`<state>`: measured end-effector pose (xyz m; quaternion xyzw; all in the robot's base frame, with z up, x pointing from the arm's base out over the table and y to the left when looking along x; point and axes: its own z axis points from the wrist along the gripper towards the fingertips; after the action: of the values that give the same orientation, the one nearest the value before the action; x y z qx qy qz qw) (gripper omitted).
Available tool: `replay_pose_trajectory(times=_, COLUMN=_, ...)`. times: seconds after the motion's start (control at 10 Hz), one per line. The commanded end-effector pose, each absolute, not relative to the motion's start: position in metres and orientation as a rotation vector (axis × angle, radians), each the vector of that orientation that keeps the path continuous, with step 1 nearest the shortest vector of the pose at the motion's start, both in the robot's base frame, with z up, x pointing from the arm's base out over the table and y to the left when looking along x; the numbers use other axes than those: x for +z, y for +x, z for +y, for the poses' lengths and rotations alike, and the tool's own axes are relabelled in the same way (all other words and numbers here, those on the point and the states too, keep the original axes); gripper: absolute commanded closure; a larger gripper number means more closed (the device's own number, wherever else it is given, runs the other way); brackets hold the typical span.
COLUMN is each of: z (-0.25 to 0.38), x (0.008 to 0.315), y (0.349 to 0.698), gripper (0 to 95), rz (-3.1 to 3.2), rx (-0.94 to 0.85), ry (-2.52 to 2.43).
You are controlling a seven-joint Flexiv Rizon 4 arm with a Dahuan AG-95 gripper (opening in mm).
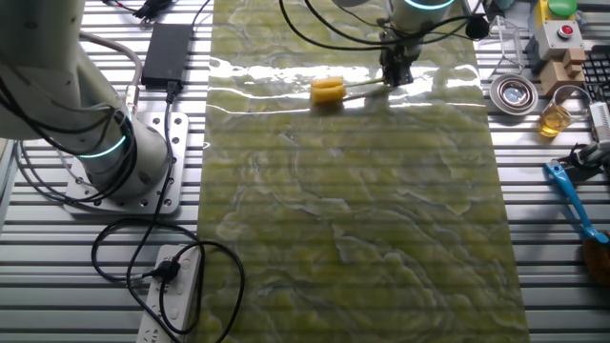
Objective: Scrub the table with a brush
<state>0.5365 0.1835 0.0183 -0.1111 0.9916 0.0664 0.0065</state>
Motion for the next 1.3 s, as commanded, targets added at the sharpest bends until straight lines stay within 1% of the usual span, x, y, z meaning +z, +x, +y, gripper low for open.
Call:
replay_pose_trajectory(times=0.1, z=0.171, x=0.017, y=0.539, gripper=95.0, rz=3.087, rx=0.203, ry=-0.433)
replay_pose_trajectory(times=0.6, z=0.136, x=0.017, y=0.541, gripper=95.0, rz=3.053, rx=0.181, ry=-0.634)
replay_pose_trajectory(times=0.8, z=0.133, x=0.016, y=0.541, gripper=95.0, rz=3.051, rx=0.183, ry=-0.635)
replay_pose_trajectory(times=1.0, z=0.140, x=0.014, y=0.540, gripper=95.0, rz=3.065, rx=0.206, ry=-0.555)
replay_pose_trajectory(times=1.3, z=0.175, x=0.013, y=0.536, gripper=95.0, rz=3.098, rx=0.213, ry=-0.372)
